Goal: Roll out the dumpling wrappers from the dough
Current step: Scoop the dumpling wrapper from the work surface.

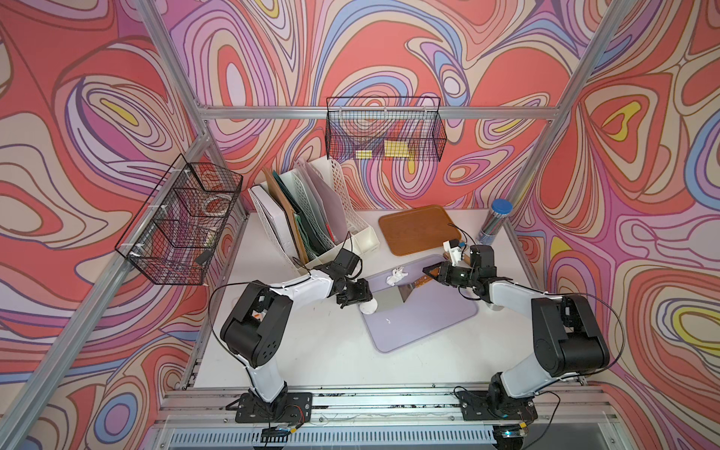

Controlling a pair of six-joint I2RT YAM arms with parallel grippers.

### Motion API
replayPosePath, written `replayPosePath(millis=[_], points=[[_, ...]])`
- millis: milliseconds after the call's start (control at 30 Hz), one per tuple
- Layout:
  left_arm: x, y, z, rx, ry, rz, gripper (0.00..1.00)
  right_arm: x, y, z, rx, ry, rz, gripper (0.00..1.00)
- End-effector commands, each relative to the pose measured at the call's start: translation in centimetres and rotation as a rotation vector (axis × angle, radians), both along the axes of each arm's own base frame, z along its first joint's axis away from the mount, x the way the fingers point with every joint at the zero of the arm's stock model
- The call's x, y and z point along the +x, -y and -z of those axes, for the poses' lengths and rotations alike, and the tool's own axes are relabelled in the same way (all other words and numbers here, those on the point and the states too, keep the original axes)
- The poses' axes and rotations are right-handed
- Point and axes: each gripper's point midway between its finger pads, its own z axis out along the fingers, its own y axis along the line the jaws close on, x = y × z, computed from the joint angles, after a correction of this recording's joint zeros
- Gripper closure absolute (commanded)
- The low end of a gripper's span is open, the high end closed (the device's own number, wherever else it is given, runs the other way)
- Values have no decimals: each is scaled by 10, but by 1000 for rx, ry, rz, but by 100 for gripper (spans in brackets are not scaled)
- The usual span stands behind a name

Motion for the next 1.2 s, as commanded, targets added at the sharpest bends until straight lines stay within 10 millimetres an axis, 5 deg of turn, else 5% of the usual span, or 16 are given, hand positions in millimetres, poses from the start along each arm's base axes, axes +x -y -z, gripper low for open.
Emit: replayPosePath(millis=[0, 200, 300, 333, 367, 833, 1000, 1167], points=[[4, 1, -3, 21, 16, 0, 43, 7, -5, 2, -4, 28, 16, 100], [8, -4, -12, 41, 51, -20, 37, 2, -11, 19, 33, -83, -17, 100], [12, -14, -28, 78, 103, -45, 21, 2, -8, 18, 51, -105, -8, 100], [13, -17, -35, 87, 129, -51, 3, 3, -5, 16, 60, -102, 0, 100], [14, -22, -42, 101, 154, -58, 0, 4, -1, 12, 77, -98, 12, 100], [10, -80, -112, 163, 382, -205, 0, 12, 34, -51, 267, -14, 91, 100], [4, -93, -111, 192, 402, -217, 0, 32, 67, -82, 249, 21, 192, 100], [1, -79, -101, 134, 377, -170, 0, 65, 105, -104, 188, 65, 326, 100]])
